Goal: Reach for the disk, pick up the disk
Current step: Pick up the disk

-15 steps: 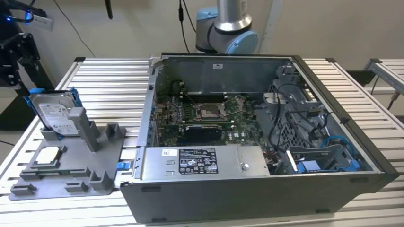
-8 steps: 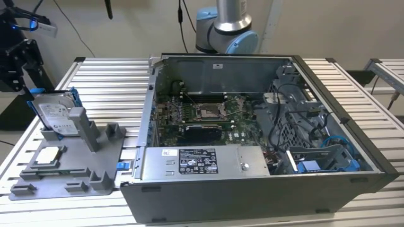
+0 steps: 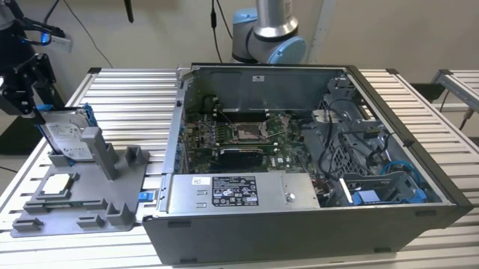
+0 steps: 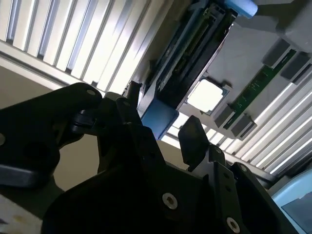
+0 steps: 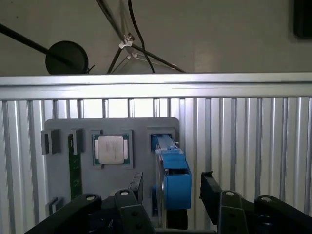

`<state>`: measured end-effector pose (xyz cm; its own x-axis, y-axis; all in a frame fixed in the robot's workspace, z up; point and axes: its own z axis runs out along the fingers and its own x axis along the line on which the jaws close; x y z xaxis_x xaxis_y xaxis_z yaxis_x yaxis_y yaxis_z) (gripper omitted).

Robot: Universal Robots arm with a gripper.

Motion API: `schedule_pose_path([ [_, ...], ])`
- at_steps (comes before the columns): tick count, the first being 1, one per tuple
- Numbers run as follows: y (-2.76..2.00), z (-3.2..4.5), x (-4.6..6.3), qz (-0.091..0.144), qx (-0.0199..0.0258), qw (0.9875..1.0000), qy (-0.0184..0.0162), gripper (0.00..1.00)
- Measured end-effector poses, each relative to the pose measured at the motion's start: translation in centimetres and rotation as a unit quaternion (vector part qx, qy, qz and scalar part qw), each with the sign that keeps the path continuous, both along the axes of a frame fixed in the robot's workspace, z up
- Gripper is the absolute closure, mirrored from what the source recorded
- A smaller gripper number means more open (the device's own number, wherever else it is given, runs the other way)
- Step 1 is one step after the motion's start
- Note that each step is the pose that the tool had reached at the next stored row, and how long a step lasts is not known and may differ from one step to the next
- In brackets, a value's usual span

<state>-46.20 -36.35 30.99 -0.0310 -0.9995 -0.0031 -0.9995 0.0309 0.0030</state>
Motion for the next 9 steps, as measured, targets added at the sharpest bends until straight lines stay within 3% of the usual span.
schedule_pose_path([
  [4,0.01,-0.71,0.0,0.001,0.0003,1.0000,-0.0010,0.00],
  [9,0.08,-1.24,0.0,0.004,0.0039,1.0000,-0.0055,0.00],
])
